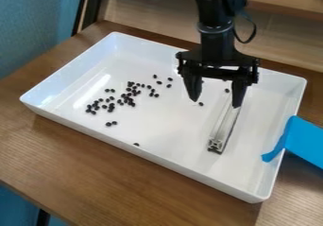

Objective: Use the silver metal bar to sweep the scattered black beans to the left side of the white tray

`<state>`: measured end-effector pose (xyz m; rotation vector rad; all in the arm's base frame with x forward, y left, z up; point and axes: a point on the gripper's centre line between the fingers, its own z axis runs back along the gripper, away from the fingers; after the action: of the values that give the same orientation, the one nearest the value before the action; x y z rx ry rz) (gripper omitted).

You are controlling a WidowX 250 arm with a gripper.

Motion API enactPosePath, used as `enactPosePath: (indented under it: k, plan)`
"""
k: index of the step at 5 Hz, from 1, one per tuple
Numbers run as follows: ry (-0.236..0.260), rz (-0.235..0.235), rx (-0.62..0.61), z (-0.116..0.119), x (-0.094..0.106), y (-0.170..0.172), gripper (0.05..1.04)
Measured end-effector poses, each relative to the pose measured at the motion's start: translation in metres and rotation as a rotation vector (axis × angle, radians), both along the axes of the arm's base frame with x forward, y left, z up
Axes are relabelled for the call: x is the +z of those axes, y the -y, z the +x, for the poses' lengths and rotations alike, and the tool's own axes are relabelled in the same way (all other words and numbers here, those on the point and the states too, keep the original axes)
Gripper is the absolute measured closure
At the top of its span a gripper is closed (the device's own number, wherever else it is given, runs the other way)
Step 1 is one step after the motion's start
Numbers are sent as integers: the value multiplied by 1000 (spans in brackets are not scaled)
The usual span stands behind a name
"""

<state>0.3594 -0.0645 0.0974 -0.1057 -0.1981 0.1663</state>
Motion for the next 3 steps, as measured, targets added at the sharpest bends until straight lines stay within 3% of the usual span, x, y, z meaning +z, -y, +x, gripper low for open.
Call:
enactPosePath:
  k: [1,3]
  plan:
    - [-29,0,2,-2,-11,0,83]
    - [56,-86,11,13,-22,13,83]
